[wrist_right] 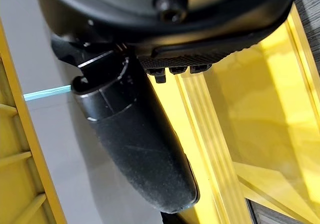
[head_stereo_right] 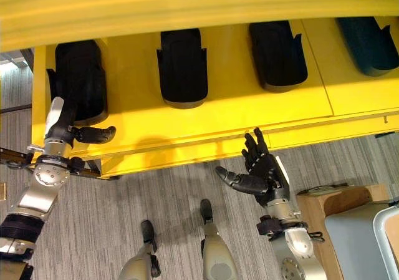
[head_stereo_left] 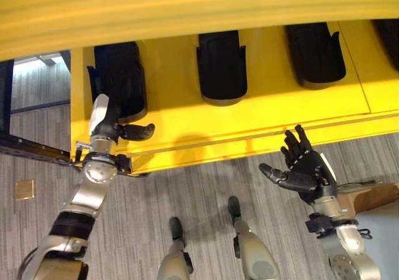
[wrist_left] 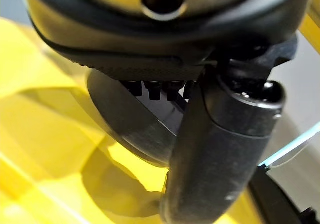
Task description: Move parts from the plastic box to the shelf.
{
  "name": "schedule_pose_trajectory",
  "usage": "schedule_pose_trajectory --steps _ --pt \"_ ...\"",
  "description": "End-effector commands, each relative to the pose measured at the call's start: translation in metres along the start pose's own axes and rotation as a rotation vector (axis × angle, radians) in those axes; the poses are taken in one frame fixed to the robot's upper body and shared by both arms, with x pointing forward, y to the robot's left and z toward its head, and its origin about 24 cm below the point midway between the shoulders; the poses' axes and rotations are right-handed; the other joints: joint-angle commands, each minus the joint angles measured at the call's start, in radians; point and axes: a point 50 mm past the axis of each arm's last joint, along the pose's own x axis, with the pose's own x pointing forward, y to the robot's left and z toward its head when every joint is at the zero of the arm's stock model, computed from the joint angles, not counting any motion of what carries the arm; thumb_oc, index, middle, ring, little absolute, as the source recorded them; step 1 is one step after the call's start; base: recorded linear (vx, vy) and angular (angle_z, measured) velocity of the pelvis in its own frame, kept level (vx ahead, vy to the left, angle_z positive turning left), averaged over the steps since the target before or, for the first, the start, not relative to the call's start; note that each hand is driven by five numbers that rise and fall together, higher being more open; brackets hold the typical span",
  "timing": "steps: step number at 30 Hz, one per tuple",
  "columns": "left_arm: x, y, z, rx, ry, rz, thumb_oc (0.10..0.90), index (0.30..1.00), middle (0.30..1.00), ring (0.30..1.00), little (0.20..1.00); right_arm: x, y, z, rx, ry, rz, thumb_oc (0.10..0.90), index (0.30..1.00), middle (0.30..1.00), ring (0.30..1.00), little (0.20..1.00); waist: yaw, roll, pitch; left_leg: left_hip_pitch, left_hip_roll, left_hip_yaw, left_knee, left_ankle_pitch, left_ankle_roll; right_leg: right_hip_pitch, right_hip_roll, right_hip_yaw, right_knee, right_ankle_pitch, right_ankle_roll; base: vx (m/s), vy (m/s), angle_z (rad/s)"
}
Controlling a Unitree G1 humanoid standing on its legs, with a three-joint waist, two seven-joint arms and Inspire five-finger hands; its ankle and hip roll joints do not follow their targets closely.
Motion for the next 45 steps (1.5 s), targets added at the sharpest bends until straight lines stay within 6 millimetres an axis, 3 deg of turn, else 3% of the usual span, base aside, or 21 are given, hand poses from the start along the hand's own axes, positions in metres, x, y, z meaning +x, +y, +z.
schedule_pose_trajectory --steps 1,8,20,27,34,45 --pt "0.013 0.060 0.036 0.147 -0.209 0.180 0.900 1.000 1.000 1.000 1.000 0.004 0.000 0.045 -0.066 -0.230 0.055 0.900 1.000 1.000 1.000 1.000 0.004 -0.032 -0.062 -0.083 0.026 -0.042 0.180 -0.070 0.010 0.046 -0.062 -0.013 0.109 -0.153 0.011 0.00 0.000 0.00" --pt "0.005 0.079 0.063 0.239 -0.362 0.222 0.900 1.000 1.000 1.000 1.000 0.004 -0.001 0.045 -0.069 -0.235 0.052 0.900 1.000 1.000 1.000 1.000 0.009 -0.024 -0.076 -0.067 0.024 -0.039 0.176 -0.073 0.008 0.062 -0.065 -0.017 0.109 -0.157 0.013 0.00 0.001 0.01" --pt "-0.019 0.086 0.079 0.246 -0.485 0.258 0.900 1.000 1.000 1.000 1.000 0.004 -0.003 0.048 -0.082 -0.251 0.044 0.900 1.000 1.000 1.000 1.000 0.015 -0.014 -0.099 -0.038 0.021 -0.041 0.163 -0.073 0.006 0.092 -0.068 -0.022 0.099 -0.161 0.013 0.00 0.000 0.00" --pt "-0.049 0.071 0.068 0.205 -0.465 0.217 0.900 1.000 1.000 1.000 1.000 0.002 -0.004 0.048 -0.093 -0.249 0.034 0.900 1.000 1.000 1.000 1.000 0.025 -0.017 -0.117 -0.016 0.019 -0.045 0.150 -0.075 0.009 0.123 -0.067 -0.028 0.086 -0.163 0.011 0.00 -0.001 0.01" --pt "-0.084 0.039 0.055 0.187 -0.408 0.084 0.900 1.000 1.000 1.000 1.000 0.004 -0.003 0.050 -0.106 -0.249 0.040 0.900 1.000 1.000 1.000 1.000 0.044 -0.027 -0.131 0.005 0.026 -0.047 0.129 -0.069 0.011 0.153 -0.063 -0.044 0.061 -0.160 0.009 -0.01 -0.010 0.06" --pt "-0.112 0.011 0.022 0.246 -0.257 -0.081 0.900 1.000 1.000 1.000 1.000 0.004 -0.004 0.050 -0.119 -0.239 0.042 0.900 1.000 1.000 1.000 1.000 0.066 -0.044 -0.133 0.003 0.032 -0.061 0.097 -0.043 0.016 0.160 -0.050 -0.064 0.042 -0.154 0.005 -0.02 -0.016 0.05"
